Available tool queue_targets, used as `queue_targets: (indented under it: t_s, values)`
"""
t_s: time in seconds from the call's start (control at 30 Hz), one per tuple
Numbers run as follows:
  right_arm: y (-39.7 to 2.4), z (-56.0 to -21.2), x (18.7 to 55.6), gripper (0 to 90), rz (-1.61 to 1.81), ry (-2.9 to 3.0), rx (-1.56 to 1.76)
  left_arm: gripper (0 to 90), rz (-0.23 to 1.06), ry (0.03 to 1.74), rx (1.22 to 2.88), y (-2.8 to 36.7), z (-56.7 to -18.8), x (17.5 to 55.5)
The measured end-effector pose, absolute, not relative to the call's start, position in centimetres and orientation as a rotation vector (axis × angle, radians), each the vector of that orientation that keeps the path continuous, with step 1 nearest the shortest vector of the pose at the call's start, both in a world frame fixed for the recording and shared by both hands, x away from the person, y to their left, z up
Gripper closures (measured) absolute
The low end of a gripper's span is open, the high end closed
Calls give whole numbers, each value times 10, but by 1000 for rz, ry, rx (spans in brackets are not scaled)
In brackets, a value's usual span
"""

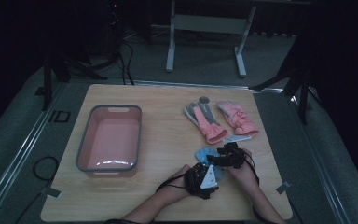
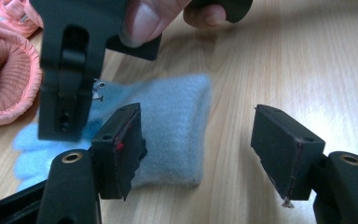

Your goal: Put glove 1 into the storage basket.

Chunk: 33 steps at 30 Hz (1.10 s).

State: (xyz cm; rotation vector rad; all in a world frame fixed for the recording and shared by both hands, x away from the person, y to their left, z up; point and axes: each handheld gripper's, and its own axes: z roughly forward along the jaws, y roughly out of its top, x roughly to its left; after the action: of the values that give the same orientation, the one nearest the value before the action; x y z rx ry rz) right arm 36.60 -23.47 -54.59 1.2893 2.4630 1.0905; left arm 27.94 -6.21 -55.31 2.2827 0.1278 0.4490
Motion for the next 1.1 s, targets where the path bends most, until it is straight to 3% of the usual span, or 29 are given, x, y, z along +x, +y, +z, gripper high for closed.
queue_targets:
  t_s: [0.17,0.2,0.23,0.37,0.43,0.57,0.73,1.1]
  values:
    - [-229,-548,361,371,1053,2454,1233,447,522,103,2318,-66,-555,279]
    - [-228,-548,360,440,1045,2461,1208,525,539,103,2325,-66,-556,279]
    - [-228,-548,360,440,1045,2461,1208,525,556,112,2327,-66,-556,280]
    - [-225,-547,361,601,1071,2507,1185,678,532,159,2329,-64,-555,285]
    - [-224,-547,361,637,1081,2513,1189,719,507,180,2335,-64,-552,287]
    - [-224,-548,363,738,1122,2557,1223,748,449,218,2337,-62,-549,291]
    - [-225,-546,365,793,1160,2572,1261,763,403,243,2341,-57,-545,294]
    - [-221,-528,368,837,1274,2547,1274,771,419,244,2345,-37,-529,293]
